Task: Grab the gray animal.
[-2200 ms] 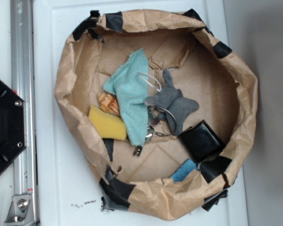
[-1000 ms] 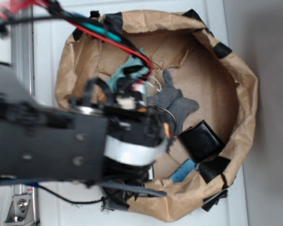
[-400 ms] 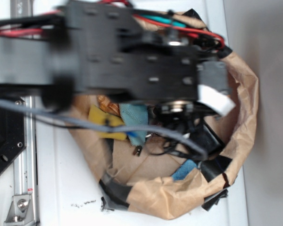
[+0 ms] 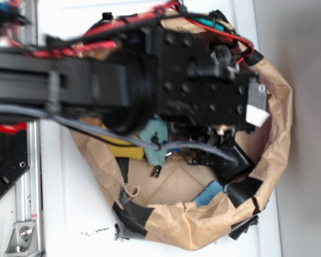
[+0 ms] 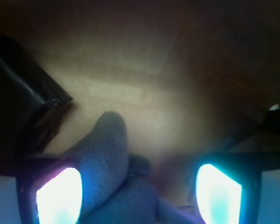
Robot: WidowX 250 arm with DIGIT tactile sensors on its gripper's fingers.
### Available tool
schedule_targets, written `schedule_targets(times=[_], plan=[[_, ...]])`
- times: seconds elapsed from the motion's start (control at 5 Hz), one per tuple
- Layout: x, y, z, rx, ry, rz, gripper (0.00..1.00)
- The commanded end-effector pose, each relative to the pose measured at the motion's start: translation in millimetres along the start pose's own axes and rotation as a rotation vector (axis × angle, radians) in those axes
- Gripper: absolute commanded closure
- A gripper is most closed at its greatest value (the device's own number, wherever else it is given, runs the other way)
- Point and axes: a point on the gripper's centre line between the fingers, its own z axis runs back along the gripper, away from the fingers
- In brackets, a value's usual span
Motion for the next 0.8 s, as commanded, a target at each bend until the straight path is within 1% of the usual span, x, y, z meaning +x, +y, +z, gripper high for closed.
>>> schedule_targets(times=[0.0,0.2,0.4,0.6], plan=[[-22.5,-18.1,-0.1,-0.167,0.129,0.011,0.00],[-30.4,-21.6,-7.9,-0.140,0.178,0.024,0.00],[-32.6,-21.0,-17.2,-0.117,0.205,0.092,1.00],[-27.7,-19.6,-11.7,-0.096,0.184,0.081,1.00]])
